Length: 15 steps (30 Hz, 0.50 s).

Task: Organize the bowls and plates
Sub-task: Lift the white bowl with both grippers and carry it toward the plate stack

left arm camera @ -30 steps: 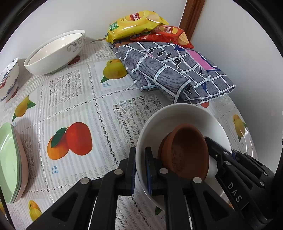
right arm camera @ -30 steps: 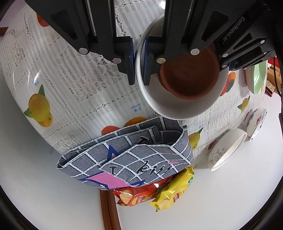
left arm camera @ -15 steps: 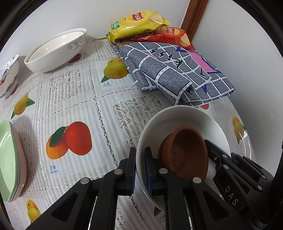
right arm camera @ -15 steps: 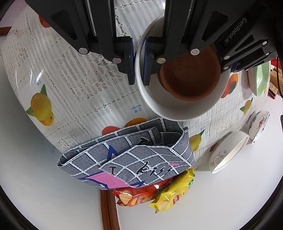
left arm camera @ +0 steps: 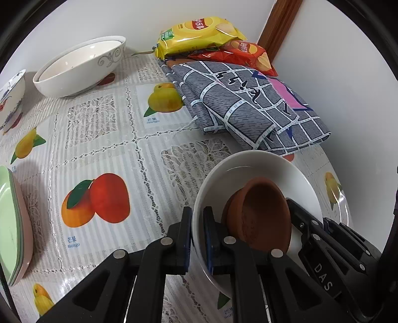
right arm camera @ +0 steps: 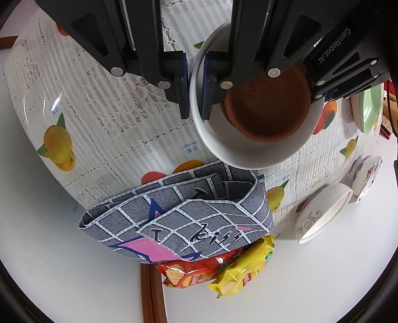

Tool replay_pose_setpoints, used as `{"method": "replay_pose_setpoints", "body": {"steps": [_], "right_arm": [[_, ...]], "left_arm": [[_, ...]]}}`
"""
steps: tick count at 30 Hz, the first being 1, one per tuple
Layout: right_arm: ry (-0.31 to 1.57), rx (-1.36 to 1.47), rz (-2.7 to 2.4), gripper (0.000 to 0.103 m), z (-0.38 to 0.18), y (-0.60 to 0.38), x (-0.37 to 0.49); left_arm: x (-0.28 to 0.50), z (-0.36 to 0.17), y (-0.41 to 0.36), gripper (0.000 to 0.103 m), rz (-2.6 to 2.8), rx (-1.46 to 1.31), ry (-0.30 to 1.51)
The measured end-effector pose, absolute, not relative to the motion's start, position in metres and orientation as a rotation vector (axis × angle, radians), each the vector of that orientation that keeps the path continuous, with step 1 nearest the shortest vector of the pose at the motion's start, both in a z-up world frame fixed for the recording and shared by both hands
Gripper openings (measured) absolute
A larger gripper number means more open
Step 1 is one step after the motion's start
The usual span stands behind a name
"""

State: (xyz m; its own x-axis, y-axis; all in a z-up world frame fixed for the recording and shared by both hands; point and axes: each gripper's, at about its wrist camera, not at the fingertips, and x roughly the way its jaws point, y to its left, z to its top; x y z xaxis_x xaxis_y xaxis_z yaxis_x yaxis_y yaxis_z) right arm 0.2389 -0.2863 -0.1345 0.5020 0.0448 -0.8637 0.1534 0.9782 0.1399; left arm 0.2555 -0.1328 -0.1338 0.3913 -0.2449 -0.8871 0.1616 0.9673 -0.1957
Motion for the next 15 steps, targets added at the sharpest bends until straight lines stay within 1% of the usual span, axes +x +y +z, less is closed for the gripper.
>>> {"method": "replay_pose_setpoints", "body": {"steps": [15], "right_arm": [[1.054, 0.274, -0.039, 0.009, -0.134, -0.285, 0.236]], "left_arm": [[0.250, -0.131, -0.121, 0.009, -0.251, -0.109, 1.159]]}}
